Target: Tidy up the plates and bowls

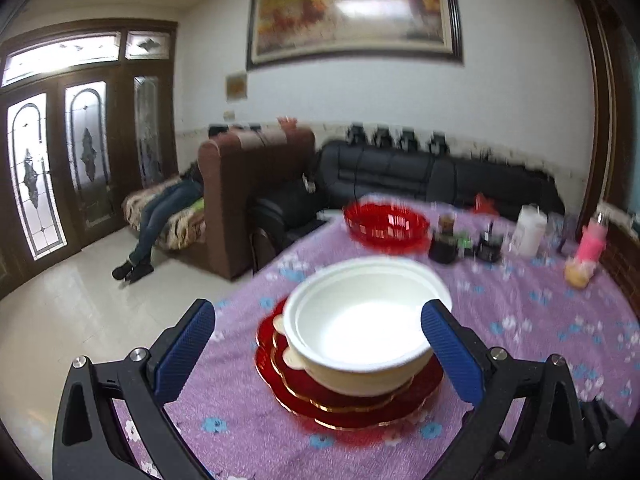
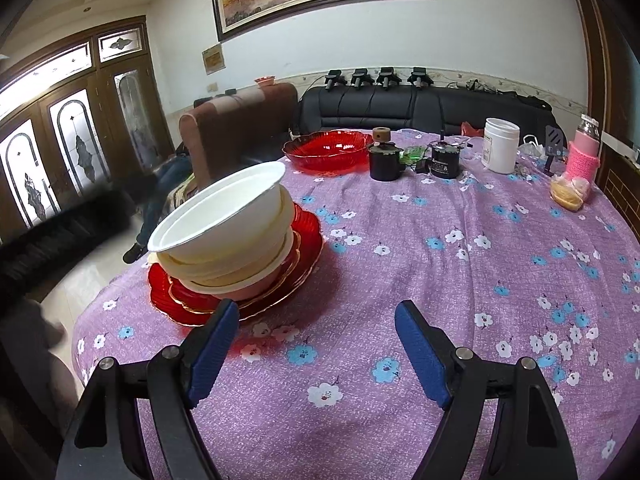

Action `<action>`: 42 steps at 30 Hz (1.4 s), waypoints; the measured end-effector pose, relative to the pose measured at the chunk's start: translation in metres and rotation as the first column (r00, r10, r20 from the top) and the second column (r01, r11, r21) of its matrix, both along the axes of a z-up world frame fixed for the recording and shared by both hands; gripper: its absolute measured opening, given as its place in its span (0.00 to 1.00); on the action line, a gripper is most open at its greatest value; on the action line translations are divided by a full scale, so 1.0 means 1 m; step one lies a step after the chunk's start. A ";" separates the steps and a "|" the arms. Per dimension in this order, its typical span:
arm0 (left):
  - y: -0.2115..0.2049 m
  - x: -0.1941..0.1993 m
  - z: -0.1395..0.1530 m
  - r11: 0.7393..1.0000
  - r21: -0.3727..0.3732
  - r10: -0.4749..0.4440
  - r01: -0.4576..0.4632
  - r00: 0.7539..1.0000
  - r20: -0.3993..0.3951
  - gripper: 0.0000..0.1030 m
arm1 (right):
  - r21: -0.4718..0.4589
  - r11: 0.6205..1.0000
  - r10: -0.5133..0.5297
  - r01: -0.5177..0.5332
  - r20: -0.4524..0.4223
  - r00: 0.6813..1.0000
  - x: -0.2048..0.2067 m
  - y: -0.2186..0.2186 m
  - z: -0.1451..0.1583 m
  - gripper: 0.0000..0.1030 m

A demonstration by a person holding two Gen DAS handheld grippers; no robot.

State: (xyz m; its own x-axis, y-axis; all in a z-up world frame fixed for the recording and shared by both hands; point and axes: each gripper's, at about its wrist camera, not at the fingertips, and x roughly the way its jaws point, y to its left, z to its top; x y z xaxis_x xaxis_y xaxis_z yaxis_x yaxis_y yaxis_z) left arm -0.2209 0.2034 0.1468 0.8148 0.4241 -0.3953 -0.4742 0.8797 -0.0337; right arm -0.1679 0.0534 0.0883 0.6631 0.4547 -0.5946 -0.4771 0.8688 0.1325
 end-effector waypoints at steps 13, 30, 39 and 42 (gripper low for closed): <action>0.017 -0.006 0.000 0.998 -0.069 0.004 -0.004 1.000 0.002 1.00 | -0.053 0.996 0.068 -0.065 0.054 0.996 -0.008 0.023 0.011 0.82; 0.044 0.004 -0.018 0.988 -0.155 0.011 -0.025 0.996 -0.090 1.00 | -0.108 0.988 0.117 -0.110 0.062 0.991 -0.005 0.050 0.014 0.85; 0.053 0.008 -0.023 0.983 -0.184 0.006 -0.026 0.994 -0.108 1.00 | -0.121 0.986 0.126 -0.118 0.053 0.991 -0.005 0.057 0.012 0.85; 0.056 0.006 -0.024 0.981 -0.195 0.004 -0.027 0.993 -0.115 1.00 | -0.122 0.985 0.129 -0.122 0.055 0.990 -0.006 0.059 0.014 0.85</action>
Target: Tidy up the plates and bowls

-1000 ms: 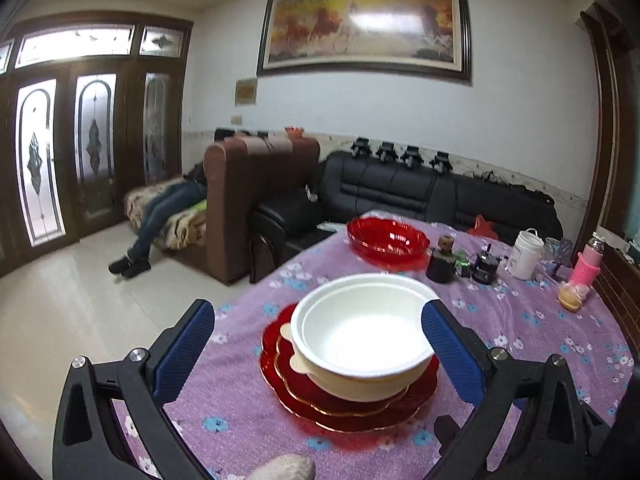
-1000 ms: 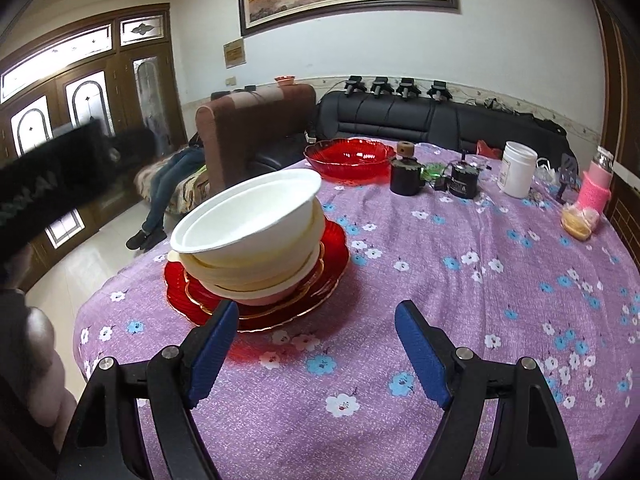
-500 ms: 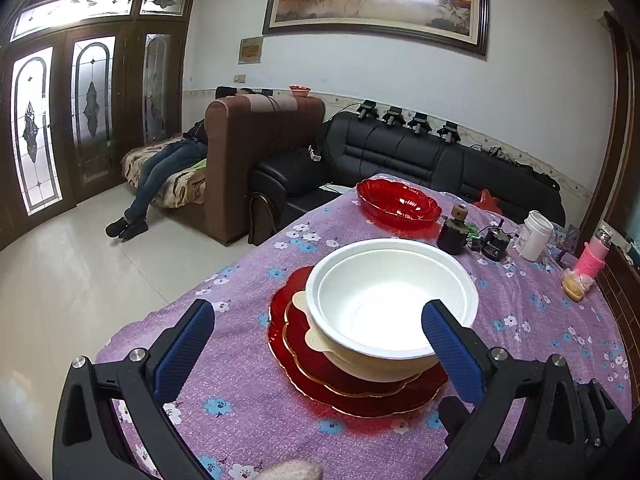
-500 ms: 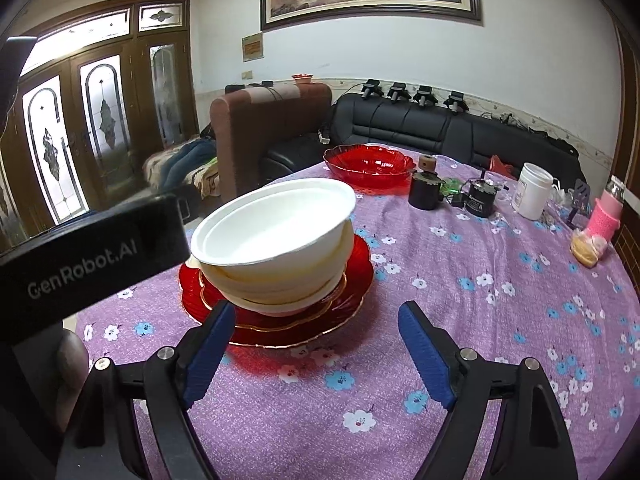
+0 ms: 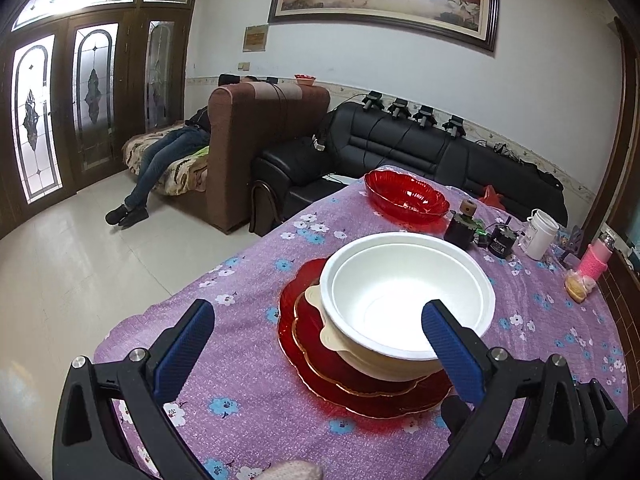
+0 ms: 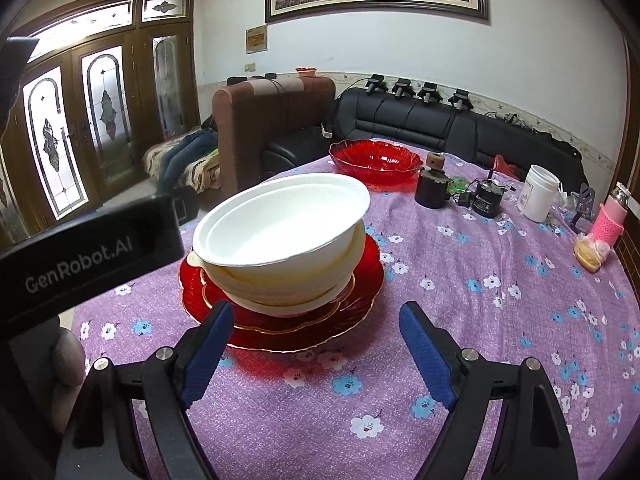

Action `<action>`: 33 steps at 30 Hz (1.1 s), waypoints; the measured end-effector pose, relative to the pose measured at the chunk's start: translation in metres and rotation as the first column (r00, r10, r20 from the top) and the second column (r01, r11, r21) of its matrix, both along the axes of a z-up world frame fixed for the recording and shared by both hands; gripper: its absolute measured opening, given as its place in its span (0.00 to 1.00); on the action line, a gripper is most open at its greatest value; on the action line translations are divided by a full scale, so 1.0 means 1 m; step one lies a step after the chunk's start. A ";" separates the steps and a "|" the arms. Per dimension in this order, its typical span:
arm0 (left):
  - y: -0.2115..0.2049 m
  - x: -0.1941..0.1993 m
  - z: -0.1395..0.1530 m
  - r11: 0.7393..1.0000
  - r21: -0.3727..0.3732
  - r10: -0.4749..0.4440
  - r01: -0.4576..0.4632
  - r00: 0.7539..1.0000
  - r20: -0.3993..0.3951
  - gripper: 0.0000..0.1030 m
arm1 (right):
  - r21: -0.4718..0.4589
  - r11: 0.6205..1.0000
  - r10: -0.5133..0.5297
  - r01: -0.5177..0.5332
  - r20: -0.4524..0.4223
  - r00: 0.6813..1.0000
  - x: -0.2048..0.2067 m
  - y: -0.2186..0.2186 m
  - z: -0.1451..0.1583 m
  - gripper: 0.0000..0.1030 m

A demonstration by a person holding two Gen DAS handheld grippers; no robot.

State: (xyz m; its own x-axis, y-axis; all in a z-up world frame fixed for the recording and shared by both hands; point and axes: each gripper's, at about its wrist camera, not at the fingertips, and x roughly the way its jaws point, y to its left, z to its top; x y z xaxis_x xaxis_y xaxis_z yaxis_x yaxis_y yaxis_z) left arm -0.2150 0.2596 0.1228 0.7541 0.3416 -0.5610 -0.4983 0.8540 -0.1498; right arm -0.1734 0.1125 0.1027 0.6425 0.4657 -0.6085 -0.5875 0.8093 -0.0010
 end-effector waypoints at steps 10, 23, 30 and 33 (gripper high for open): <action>0.004 -0.003 0.001 1.000 -0.009 0.016 -0.016 1.000 0.003 1.00 | 0.004 1.000 0.004 -0.005 0.005 1.000 0.000 0.004 0.002 0.86; 0.014 -0.004 0.005 0.999 -0.023 0.035 -0.035 0.999 0.002 1.00 | -0.009 1.000 0.029 -0.029 0.007 1.000 -0.001 0.015 0.003 0.86; 0.015 -0.002 0.005 0.999 -0.009 0.052 -0.052 0.999 -0.009 1.00 | -0.015 0.999 0.042 -0.042 0.011 0.999 -0.003 0.020 0.003 0.86; 0.016 -0.002 0.004 0.999 -0.008 0.049 -0.049 0.999 -0.014 1.00 | -0.016 0.999 0.041 -0.040 0.010 0.999 -0.003 0.021 0.003 0.86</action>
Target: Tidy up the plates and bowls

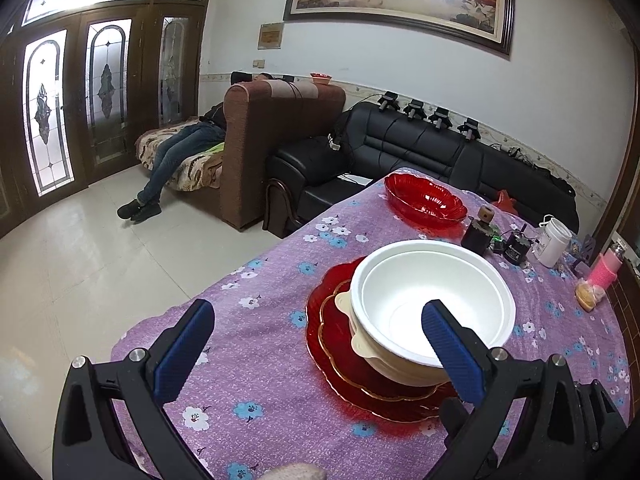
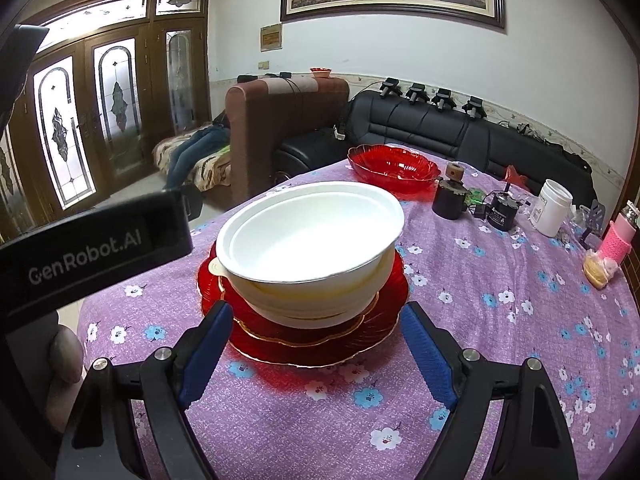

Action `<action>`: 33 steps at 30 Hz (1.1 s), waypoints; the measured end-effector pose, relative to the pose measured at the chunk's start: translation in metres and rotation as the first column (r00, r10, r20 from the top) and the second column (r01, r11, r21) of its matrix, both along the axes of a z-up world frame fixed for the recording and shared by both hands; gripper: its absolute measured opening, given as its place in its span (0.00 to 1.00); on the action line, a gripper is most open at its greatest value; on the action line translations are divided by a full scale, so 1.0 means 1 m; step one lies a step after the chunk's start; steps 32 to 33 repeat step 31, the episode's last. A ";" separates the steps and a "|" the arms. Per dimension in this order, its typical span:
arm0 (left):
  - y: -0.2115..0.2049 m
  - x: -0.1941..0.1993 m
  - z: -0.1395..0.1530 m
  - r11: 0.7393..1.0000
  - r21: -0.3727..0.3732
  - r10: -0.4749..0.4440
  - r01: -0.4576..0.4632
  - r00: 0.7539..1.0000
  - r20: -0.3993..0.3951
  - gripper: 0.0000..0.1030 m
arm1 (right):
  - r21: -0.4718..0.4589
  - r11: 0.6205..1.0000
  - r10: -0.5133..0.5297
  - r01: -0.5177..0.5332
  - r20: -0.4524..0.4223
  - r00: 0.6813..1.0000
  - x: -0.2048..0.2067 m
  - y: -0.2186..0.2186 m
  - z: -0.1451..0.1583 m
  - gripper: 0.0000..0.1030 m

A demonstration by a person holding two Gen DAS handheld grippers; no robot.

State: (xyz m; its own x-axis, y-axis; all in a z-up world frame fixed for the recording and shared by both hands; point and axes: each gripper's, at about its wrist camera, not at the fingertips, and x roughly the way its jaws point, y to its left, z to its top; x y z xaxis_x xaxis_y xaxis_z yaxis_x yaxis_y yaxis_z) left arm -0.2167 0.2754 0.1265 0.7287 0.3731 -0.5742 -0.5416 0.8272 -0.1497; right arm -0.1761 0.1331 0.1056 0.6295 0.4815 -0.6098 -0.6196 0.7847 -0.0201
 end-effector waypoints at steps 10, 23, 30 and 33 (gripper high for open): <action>-0.001 0.001 -0.004 1.000 0.001 -0.011 0.011 1.000 -0.017 1.00 | -0.004 1.000 0.001 -0.001 -0.004 1.000 0.002 0.001 -0.001 0.86; -0.001 0.000 -0.002 1.000 0.015 0.001 -0.001 1.000 -0.017 1.00 | -0.004 1.000 0.009 -0.009 -0.008 1.000 0.001 0.003 -0.001 0.86; -0.008 0.000 0.006 0.998 0.053 0.029 -0.028 0.999 -0.028 1.00 | 0.026 1.000 0.006 -0.006 -0.006 1.000 -0.001 -0.007 0.004 0.86; -0.009 0.001 0.006 0.998 0.057 0.035 -0.033 0.999 -0.035 1.00 | 0.031 1.000 0.003 -0.003 -0.007 1.000 -0.001 -0.009 0.004 0.86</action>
